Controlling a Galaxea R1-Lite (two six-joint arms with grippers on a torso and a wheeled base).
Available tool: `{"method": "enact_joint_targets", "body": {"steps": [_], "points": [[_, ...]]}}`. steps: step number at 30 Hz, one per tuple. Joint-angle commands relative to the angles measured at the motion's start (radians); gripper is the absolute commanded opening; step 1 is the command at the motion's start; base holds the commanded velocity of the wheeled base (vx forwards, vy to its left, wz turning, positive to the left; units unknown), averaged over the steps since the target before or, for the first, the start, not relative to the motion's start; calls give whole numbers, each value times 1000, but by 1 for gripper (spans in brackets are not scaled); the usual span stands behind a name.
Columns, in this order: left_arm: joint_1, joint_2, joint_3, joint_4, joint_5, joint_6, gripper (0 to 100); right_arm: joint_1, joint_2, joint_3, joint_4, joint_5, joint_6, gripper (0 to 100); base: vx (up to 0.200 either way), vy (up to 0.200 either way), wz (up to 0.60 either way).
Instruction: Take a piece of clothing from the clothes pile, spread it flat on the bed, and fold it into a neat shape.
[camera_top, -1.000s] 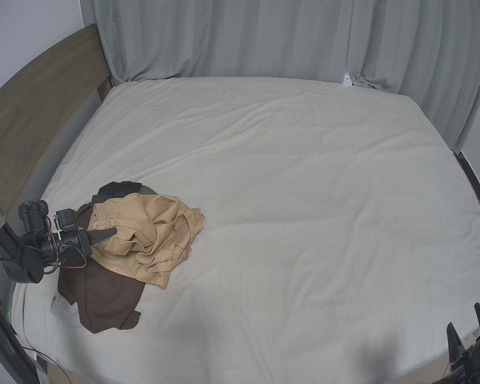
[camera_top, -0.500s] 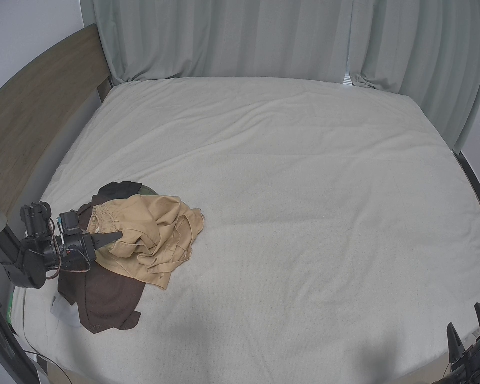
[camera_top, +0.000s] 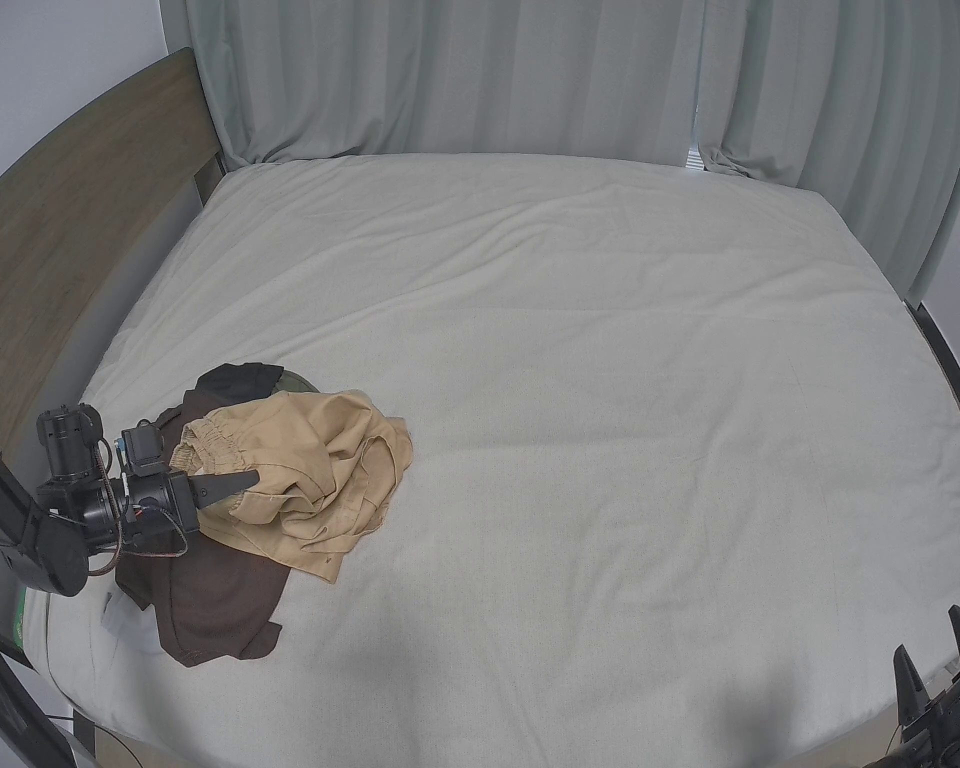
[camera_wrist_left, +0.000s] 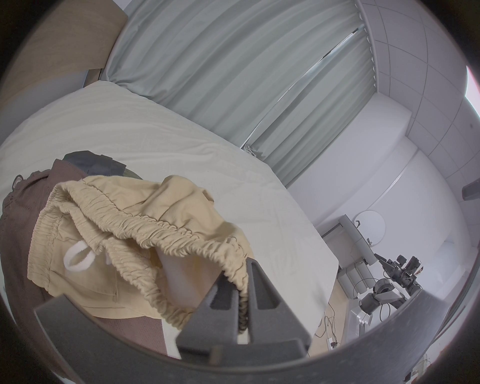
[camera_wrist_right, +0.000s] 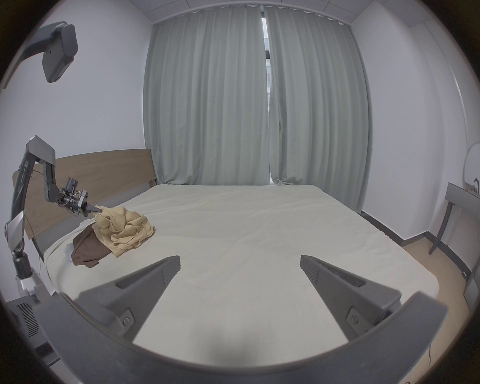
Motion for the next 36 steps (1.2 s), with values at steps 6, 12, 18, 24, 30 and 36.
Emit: {"method": "enact_joint_targets", "body": {"steps": [6, 12, 18, 24, 30, 36], "points": [[-31, -61, 25, -1, 11, -40, 0, 0, -16, 18, 0, 1, 0, 100, 0, 0, 0], [-72, -99, 19, -29, 77, -172, 0, 0, -16, 16, 0, 1, 0, 100, 0, 0, 0], [-135, -102, 15, -144, 175, -338, 0, 0, -16, 18, 0, 1, 0, 100, 0, 0, 0], [-209, -101, 2, -245, 284, -506, 0, 0, -16, 18, 0, 1, 0, 100, 0, 0, 0], [-262, -102, -48, -253, 391, -605, 0, 0, -16, 18, 0, 1, 0, 100, 0, 0, 0], [-311, -105, -61, -255, 453, -641, 0, 0, -16, 18, 0, 1, 0, 100, 0, 0, 0]]}}
